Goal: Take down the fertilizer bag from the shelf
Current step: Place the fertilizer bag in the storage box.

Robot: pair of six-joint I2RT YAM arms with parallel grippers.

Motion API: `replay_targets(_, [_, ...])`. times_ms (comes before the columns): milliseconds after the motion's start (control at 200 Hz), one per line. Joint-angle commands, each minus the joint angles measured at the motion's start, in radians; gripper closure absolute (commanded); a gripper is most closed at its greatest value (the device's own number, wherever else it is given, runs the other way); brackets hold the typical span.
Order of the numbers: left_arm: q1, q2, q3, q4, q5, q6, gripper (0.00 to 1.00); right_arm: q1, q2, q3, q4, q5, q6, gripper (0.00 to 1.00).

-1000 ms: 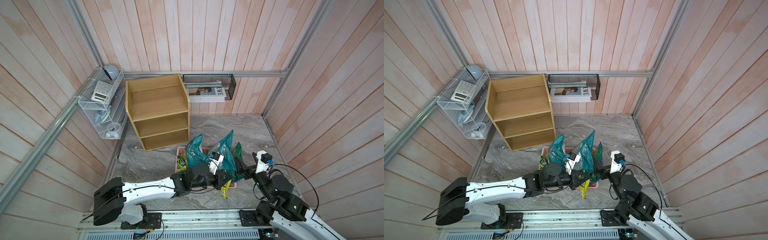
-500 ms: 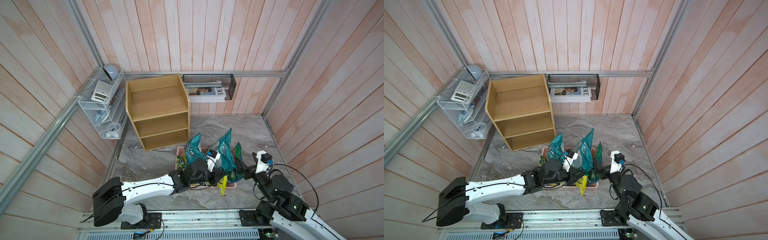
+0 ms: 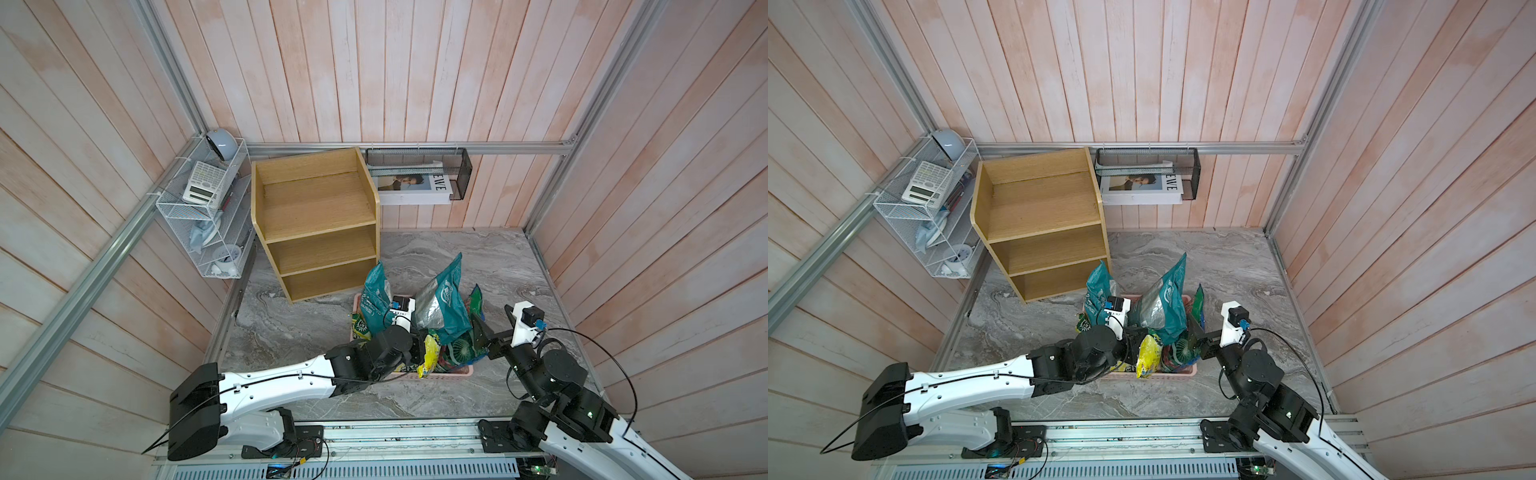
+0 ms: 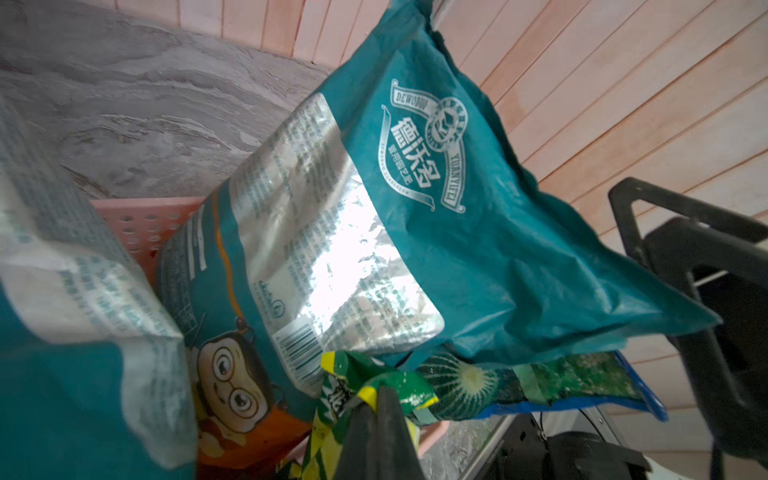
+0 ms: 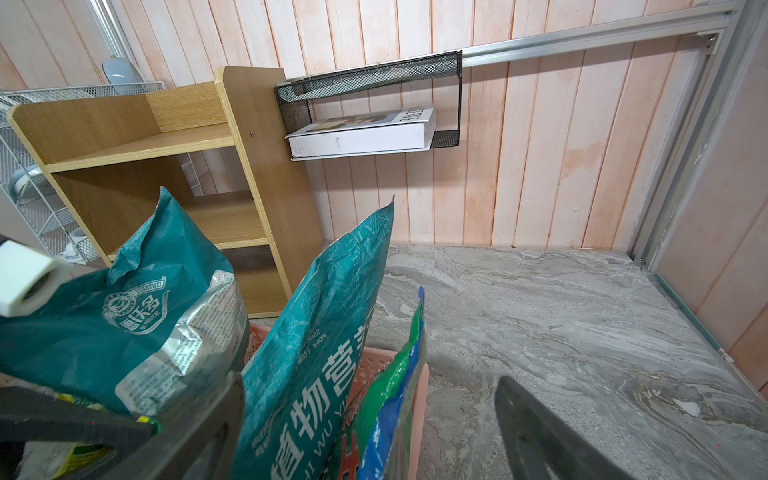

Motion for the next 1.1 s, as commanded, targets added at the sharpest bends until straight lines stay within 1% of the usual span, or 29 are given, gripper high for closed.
replay_targets(0, [0.005,0.02,0.035,0.018,-0.127,-0.01,1.0,0.006,-0.011,-0.013,0.011,0.012,-0.011,0.02])
replay_targets(95, [-0.007,0.05,0.024,0.078,-0.087,0.003,1.0,0.006,-0.009,-0.014,0.011,0.008,-0.009,0.02])
replay_targets(160, [-0.013,0.086,0.018,0.156,-0.011,0.052,1.0,0.006,-0.008,-0.013,0.012,0.007,-0.009,0.02])
replay_targets(215, [-0.013,0.121,0.025,0.19,0.024,0.07,1.0,0.006,-0.009,-0.013,0.011,0.007,-0.009,0.02])
replay_targets(275, [-0.012,0.154,0.028,0.234,0.074,0.13,1.0,0.006,-0.009,-0.013,0.009,0.008,-0.008,0.02])
replay_targets(300, [-0.009,0.163,0.03,0.245,0.076,0.144,1.0,0.005,-0.011,-0.013,0.008,0.006,-0.008,0.02])
replay_targets(345, [0.004,0.18,0.038,0.235,0.063,0.134,1.0,0.006,-0.012,-0.013,0.006,0.004,-0.006,0.02])
replay_targets(420, [0.03,0.201,0.037,0.237,0.084,0.126,1.0,0.006,-0.014,-0.015,0.007,0.003,-0.006,0.02])
replay_targets(525, [0.036,0.218,0.024,0.266,0.101,0.133,1.0,0.006,-0.016,-0.016,0.01,0.003,-0.008,0.02])
replay_targets(630, [0.036,0.228,0.021,0.301,0.159,0.124,1.0,0.005,-0.017,-0.018,0.011,0.0,-0.008,0.02])
replay_targets(655, [0.036,0.231,0.026,0.296,0.169,0.122,0.91,0.005,-0.015,-0.018,0.012,0.0,-0.008,0.02])
replay_targets(705, [0.036,0.234,0.038,0.284,0.183,0.121,0.55,0.005,-0.015,-0.018,0.011,0.0,-0.009,0.02])
replay_targets(710, [0.036,0.235,0.038,0.283,0.184,0.121,0.53,0.006,-0.015,-0.018,0.011,0.0,-0.009,0.02])
replay_targets(725, [0.035,0.234,0.039,0.281,0.187,0.121,0.42,0.005,-0.016,-0.017,0.011,0.0,-0.009,0.02])
replay_targets(750, [0.034,0.234,0.041,0.282,0.191,0.121,0.28,0.005,-0.016,-0.018,0.01,0.0,-0.008,0.02])
replay_targets(780, [0.034,0.231,0.042,0.279,0.195,0.118,0.17,0.006,-0.016,-0.018,0.011,-0.001,-0.008,0.02])
replay_targets(815, [0.034,0.222,0.046,0.274,0.201,0.116,0.12,0.006,-0.017,-0.018,0.009,-0.002,-0.008,0.02])
replay_targets(945, [0.02,0.155,0.053,0.241,0.203,0.109,0.11,0.006,-0.019,-0.016,0.008,0.0,-0.008,0.02])
replay_targets(975, [0.013,0.133,0.056,0.229,0.195,0.111,0.12,0.006,-0.02,-0.017,0.007,0.0,-0.008,0.02])
replay_targets(1030, [-0.008,0.086,0.063,0.189,0.159,0.115,0.18,0.006,-0.022,-0.016,0.006,0.0,-0.007,0.02])
replay_targets(1095, [-0.044,0.026,0.067,0.136,0.099,0.119,0.34,0.006,-0.025,-0.016,0.005,0.0,-0.007,0.02])
